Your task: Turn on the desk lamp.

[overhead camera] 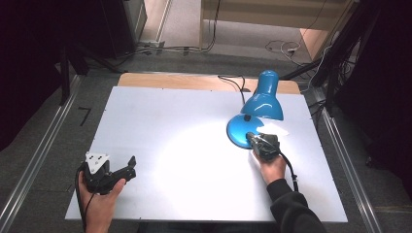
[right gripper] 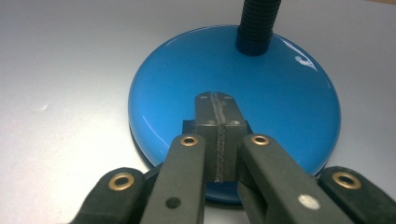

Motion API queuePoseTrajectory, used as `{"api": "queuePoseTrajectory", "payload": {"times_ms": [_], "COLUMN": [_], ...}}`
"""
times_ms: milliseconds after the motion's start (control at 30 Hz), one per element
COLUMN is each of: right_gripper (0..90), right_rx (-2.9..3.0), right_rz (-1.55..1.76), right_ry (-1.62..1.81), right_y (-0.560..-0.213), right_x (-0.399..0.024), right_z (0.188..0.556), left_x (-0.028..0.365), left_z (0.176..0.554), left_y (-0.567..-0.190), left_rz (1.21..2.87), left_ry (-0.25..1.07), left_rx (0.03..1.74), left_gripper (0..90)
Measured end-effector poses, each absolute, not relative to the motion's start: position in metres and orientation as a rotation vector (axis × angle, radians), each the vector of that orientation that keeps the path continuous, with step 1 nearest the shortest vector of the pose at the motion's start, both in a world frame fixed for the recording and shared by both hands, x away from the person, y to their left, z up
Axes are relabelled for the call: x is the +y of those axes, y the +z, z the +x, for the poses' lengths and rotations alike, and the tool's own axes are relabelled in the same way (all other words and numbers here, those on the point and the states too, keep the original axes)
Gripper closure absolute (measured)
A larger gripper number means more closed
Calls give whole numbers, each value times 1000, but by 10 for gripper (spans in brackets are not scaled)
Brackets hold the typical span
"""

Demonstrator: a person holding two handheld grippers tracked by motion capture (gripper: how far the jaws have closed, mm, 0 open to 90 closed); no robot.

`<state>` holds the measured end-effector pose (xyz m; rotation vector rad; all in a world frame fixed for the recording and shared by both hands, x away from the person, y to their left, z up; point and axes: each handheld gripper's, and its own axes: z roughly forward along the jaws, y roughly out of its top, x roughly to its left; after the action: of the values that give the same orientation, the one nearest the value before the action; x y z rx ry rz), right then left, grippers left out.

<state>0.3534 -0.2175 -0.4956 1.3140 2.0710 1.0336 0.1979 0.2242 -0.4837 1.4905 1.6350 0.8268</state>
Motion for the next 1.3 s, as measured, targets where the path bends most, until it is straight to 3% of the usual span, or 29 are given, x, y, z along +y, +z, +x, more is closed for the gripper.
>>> {"api": "queuePoseTrajectory", "payload": {"times_ms": [200,800,1100,1300], "right_gripper": [659,337,227,205], "right_rx": [2089,2108,2105,2096], "right_rz": [1319,1326,1353,1348], "right_ry": [1062,1158,1139,1141], "right_y": [-493,-480,-477,-478], "right_x": [-219,-226,-229,-231], "right_z": [351,344,340,334], "left_x": [225,224,224,224], "left_z": [198,198,198,198], "left_y": [-484,-484,-483,-483], "left_rz": [1491,1489,1490,1488], "left_ry": [826,827,827,827], "left_rx": [1636,1635,1634,1635], "left_gripper": [44,44,44,44]}}
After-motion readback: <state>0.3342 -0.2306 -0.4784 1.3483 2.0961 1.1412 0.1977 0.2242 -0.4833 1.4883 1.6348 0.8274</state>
